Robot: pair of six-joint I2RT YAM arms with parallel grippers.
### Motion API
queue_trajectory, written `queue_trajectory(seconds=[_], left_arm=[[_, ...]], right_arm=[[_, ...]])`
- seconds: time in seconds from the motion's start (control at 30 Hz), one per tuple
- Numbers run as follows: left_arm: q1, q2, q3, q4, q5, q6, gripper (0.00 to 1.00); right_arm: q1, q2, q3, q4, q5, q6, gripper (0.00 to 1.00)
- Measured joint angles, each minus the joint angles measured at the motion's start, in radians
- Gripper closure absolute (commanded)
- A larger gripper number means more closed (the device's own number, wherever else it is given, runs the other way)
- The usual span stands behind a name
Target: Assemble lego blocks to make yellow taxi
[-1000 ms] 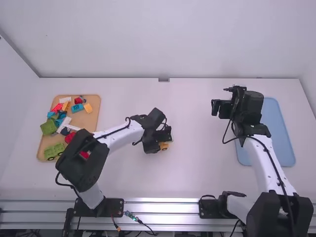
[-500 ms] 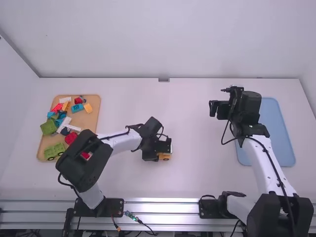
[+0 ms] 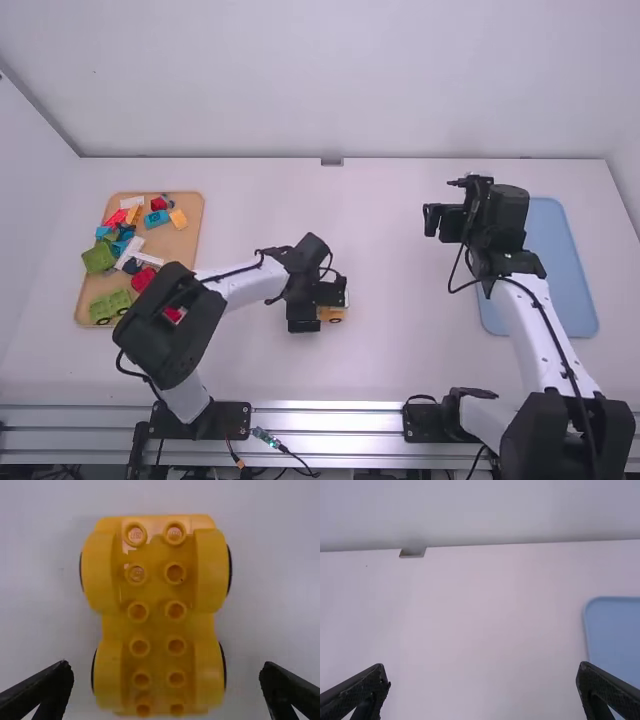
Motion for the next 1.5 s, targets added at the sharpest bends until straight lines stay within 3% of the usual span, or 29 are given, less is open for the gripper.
queue_trajectory(seconds=[0.2,0.37,0.6,0.8,1.0,1.27,1.4,1.5], left_arm=[[0.054,-0.101,0.209,-0.263,0.037,0.082,0.01],[0.179,-0.179,0.328,-0.259,0.012,0.014,0.01],[0.478,-0.195,0.398,-0.153,-0.048,-0.349,0.01],[0.769,-0.195,0.398,-0.142,-0.078,-0.827,0.01],[0.976,-0.195,0.327,-0.132,-0.111,-1.348,0.01],[1.016,-0.195,0.154,-0.062,-0.111,-1.828,0.02],[1.015,-0.195,0.05,0.106,-0.111,-1.958,0.17],[1.015,-0.195,-0.028,0.212,-0.11,-2.049,0.04]], right_arm=[[0.0,0.0,0.0,0.003,0.0,0.001,0.01],[0.0,0.0,0.0,0.004,-0.001,0.001,0.01],[0.0,0.0,0.0,0.009,-0.005,0.002,0.01],[0.0,0.0,0.0,0.028,-0.034,0.002,0.01],[0.0,0.0,0.0,0.029,-0.048,0.002,0.01],[0.0,0.0,0.0,0.029,-0.048,0.003,0.01],[0.0,0.0,0.0,0.029,-0.048,0.002,0.01],[0.0,0.0,0.0,0.029,-0.048,0.002,0.01]])
